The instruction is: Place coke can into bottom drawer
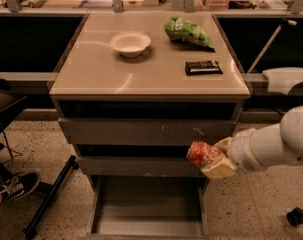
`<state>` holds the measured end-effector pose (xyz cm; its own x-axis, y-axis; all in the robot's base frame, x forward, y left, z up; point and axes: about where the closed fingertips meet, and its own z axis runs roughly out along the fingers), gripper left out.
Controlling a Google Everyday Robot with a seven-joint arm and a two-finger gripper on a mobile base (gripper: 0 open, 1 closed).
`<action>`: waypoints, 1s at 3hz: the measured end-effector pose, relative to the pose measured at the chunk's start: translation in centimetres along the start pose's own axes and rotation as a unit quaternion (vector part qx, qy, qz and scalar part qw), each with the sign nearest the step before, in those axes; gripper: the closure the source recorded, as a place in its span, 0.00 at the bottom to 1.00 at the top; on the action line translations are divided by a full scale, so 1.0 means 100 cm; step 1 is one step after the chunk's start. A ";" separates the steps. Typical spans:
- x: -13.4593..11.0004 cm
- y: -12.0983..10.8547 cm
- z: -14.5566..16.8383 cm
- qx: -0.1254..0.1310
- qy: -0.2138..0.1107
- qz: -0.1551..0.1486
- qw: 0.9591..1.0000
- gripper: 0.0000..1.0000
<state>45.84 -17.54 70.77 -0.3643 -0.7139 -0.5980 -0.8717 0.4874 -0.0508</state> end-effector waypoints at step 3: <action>0.137 0.009 0.111 0.038 0.019 0.147 0.988 1.00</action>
Offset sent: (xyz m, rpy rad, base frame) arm -0.0069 -0.0805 -0.2551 0.1085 0.1679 -0.4842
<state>43.72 -21.32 53.62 -0.6120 -0.5537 -0.5647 -0.6998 0.7118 0.0605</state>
